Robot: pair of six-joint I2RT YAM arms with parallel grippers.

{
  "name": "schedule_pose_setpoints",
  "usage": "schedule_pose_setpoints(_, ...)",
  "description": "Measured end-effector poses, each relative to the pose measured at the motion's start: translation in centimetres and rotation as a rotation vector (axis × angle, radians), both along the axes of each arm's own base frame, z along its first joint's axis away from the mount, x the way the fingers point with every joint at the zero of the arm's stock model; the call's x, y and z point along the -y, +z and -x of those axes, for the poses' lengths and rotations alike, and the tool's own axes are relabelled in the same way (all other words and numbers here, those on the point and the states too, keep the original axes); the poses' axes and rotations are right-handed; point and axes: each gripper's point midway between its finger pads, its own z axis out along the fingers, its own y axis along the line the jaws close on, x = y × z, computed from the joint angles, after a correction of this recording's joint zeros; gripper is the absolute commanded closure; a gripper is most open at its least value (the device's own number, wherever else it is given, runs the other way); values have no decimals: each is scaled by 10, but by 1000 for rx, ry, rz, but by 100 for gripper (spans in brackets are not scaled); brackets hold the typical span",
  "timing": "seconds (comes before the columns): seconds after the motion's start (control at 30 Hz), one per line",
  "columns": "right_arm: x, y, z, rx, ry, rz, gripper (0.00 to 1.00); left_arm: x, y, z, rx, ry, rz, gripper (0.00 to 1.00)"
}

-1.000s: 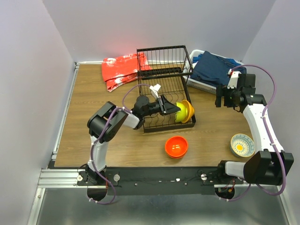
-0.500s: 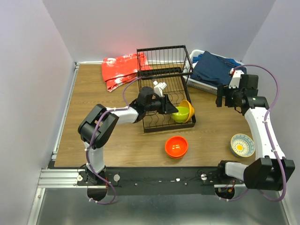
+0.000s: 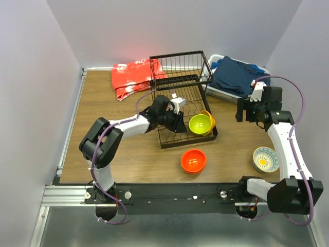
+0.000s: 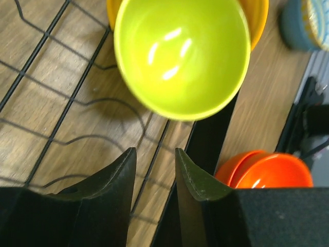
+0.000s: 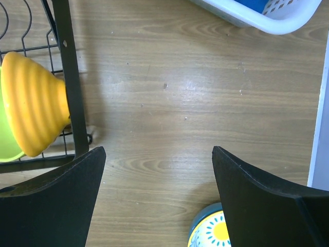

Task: Load the bowls into the dish rack

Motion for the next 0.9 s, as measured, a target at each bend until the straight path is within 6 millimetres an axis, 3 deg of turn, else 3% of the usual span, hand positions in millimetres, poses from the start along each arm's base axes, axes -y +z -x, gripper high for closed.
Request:
schedule_pose_setpoints(0.2, 0, -1, 1, 3, 0, 0, 8, -16, -5, 22, 117, -167, -101, 54)
schedule_pose_setpoints(0.4, 0, 0, 1, 16, -1, 0, 8, -18, -6, 50, 296, -401, -133, 53)
schedule_pose_setpoints(0.6, -2, -3, 2, 14, 6, -10, 9, -19, -9, 53, 342, -447, -139, 53)
schedule_pose_setpoints(0.67, -6, -3, 2, 14, 21, -25, 4, -21, -12, 53, 343, -446, -143, 53)
schedule_pose_setpoints(0.8, -22, 0, 2, 25, 111, -78, 4, -22, -15, 51, 352, -441, -142, 54)
schedule_pose_setpoints(0.9, -37, 13, -2, 57, 188, -123, 4, -25, -19, 49, 362, -431, -139, 54)
